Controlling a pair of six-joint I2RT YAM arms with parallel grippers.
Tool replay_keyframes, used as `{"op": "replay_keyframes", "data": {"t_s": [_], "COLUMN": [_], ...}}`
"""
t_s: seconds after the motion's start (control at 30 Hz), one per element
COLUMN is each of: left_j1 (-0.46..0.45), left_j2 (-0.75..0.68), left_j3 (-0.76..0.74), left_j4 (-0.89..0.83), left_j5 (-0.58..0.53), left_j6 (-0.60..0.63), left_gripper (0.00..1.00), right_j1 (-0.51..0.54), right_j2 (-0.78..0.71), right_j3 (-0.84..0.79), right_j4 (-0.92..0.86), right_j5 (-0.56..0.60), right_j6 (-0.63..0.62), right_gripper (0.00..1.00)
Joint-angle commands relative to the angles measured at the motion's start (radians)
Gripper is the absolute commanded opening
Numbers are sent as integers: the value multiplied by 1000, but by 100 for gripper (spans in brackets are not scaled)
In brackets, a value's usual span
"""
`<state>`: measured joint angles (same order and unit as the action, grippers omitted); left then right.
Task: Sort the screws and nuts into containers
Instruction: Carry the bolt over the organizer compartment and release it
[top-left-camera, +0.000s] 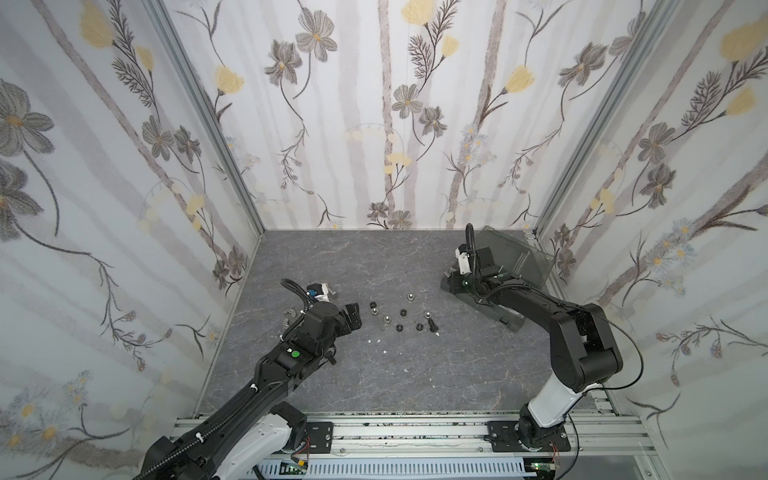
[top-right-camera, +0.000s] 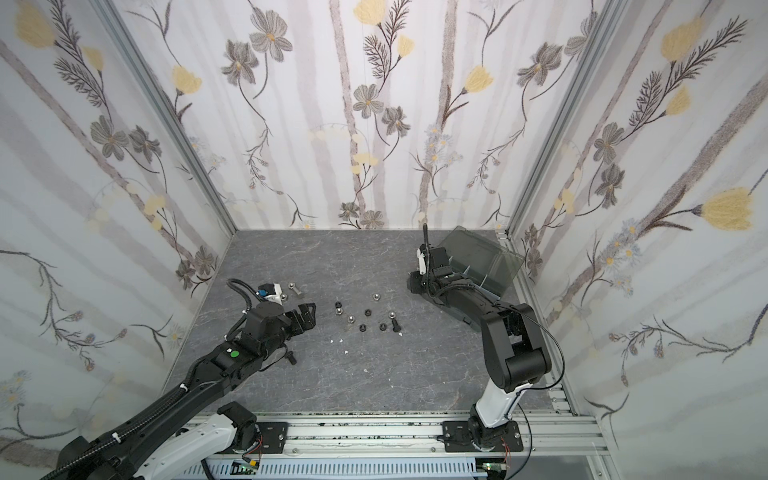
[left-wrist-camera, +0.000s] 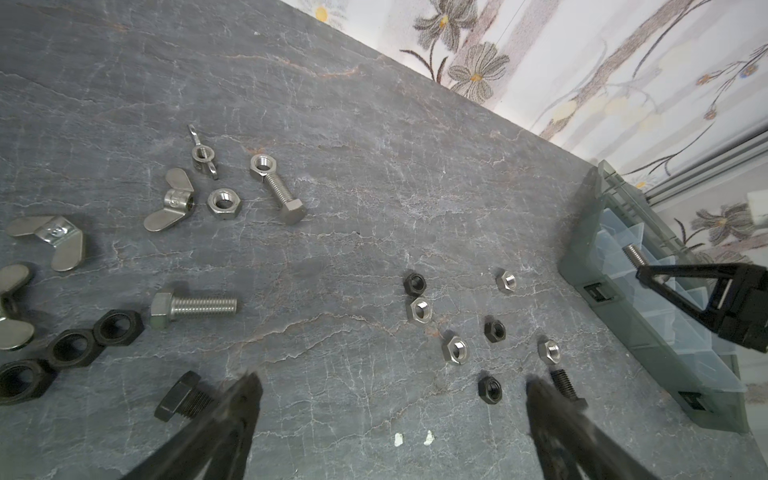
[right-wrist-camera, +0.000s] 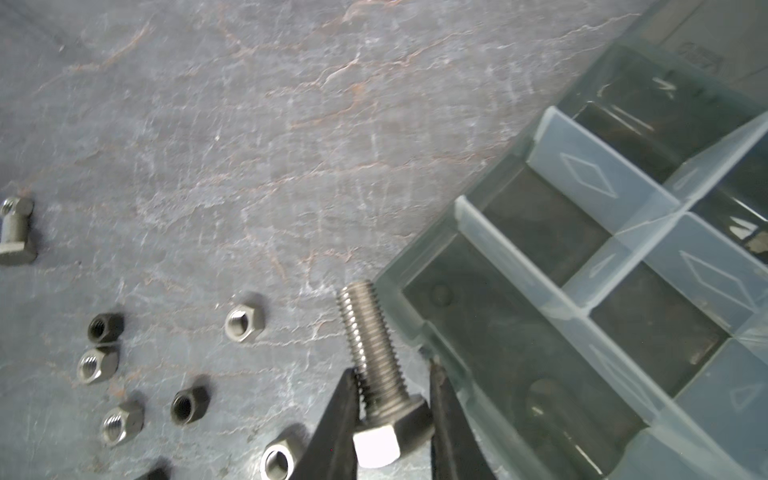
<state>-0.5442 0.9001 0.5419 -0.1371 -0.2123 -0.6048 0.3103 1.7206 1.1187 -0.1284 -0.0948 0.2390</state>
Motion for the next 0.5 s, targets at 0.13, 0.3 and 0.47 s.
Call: {"op": "replay_keyframes", "data": {"t_s": [0.13, 0.3, 0.47], "left_j1": [-5, -8, -11], "left_j2": [47, 60, 64], "left_j3": [-11, -14, -11], "left_j4": [85, 102, 116], "left_j5": [8, 1, -2], "left_j6": [7, 17, 26], "left_gripper": [100, 100, 100], "right_j1": [-87, -121, -141], "right_j2": [75, 121, 159], "right_j3": [65, 111, 153], "right_j4": [47, 46, 40], "right_j5": [-30, -38, -41], "right_j6": [29, 29, 27], "right_gripper": [9, 9, 9]}}
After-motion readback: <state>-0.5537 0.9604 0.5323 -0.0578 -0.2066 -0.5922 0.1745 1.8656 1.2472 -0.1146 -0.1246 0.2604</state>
